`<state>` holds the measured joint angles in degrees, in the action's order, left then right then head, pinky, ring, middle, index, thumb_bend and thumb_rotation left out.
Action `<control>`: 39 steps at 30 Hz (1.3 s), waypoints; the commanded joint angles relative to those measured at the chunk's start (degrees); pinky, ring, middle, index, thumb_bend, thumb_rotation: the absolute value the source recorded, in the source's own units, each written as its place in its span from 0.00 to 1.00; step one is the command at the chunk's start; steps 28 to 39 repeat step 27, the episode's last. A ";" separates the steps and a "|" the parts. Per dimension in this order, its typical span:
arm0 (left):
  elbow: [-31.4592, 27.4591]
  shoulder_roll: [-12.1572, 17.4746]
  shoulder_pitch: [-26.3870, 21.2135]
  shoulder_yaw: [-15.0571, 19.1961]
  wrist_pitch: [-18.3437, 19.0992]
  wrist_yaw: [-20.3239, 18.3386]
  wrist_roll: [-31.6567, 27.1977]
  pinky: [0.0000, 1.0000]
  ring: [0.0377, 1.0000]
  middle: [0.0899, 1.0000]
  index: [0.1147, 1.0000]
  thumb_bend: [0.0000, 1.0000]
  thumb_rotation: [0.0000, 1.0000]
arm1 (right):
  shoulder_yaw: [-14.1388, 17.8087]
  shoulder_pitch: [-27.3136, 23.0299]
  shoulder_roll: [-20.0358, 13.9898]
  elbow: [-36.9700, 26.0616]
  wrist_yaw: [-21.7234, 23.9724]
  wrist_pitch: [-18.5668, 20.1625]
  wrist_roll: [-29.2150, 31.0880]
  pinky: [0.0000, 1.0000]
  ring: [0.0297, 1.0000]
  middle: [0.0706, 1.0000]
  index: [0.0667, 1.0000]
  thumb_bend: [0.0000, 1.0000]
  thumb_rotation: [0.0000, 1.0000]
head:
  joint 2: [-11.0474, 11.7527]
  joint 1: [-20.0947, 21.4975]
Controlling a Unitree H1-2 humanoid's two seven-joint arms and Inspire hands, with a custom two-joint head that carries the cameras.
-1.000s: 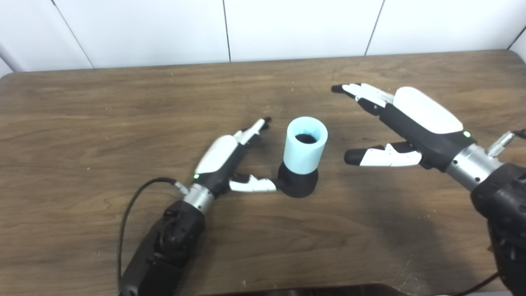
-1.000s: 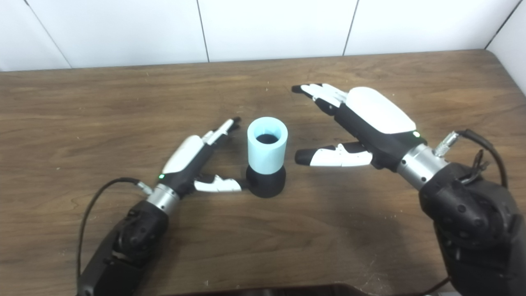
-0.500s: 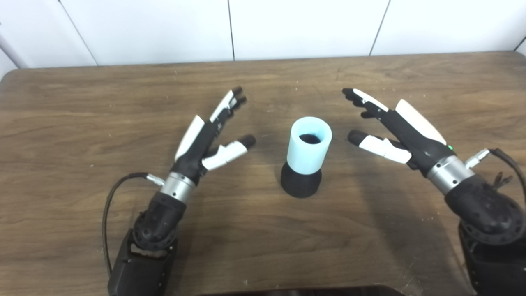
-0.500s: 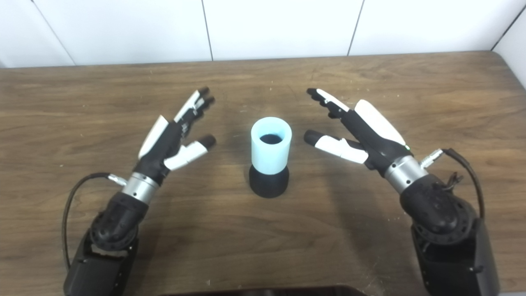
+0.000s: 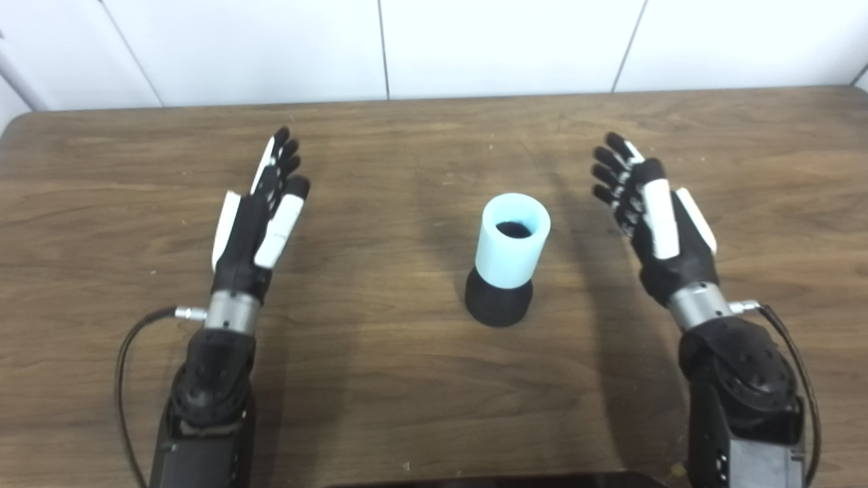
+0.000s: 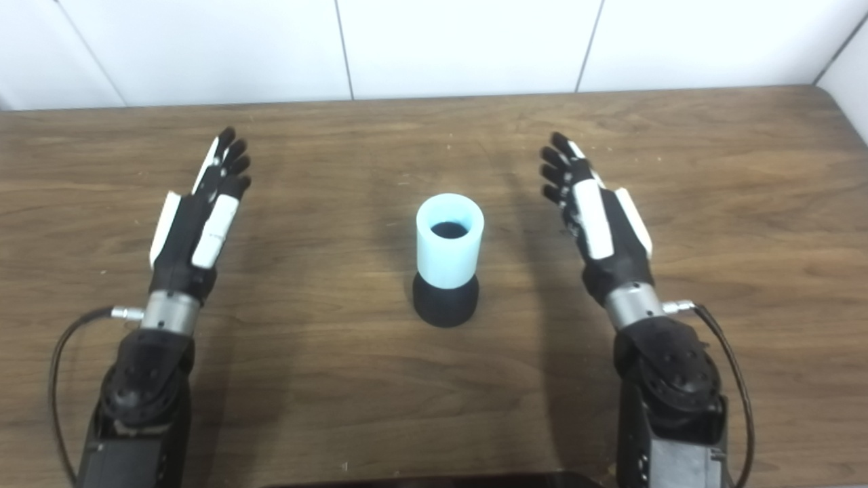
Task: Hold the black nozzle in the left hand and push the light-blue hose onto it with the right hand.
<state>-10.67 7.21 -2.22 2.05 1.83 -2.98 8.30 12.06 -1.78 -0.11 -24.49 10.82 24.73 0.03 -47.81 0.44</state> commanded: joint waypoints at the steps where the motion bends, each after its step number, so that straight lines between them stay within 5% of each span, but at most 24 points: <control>1: -1.89 0.63 -1.10 0.58 -0.30 0.40 -0.75 0.94 0.99 1.00 1.00 0.57 0.93 | 0.06 -0.22 -0.11 -0.11 -1.36 -2.55 1.79 0.93 0.95 0.94 0.94 0.58 1.00 | -0.07 0.07; 8: -3.97 1.76 3.96 1.85 5.95 -1.58 -4.44 0.95 0.97 0.98 1.00 0.54 0.91 | 0.41 2.62 2.15 1.34 -4.18 -2.88 7.90 1.00 0.98 0.94 0.94 0.66 1.00 | 0.99 0.37; 27: 0.71 0.84 7.97 4.10 -2.18 0.07 -5.70 0.94 0.95 0.96 0.97 0.54 0.93 | -1.85 6.22 -1.32 8.45 -6.41 -13.39 7.28 0.99 0.98 0.95 0.93 0.65 1.00 | 6.14 -1.44; 39: 0.71 0.84 7.97 4.10 -2.18 0.07 -5.70 0.94 0.95 0.96 0.97 0.54 0.93 | -1.85 6.22 -1.32 8.45 -6.41 -13.39 7.28 0.99 0.98 0.95 0.93 0.65 1.00 | 6.14 -1.44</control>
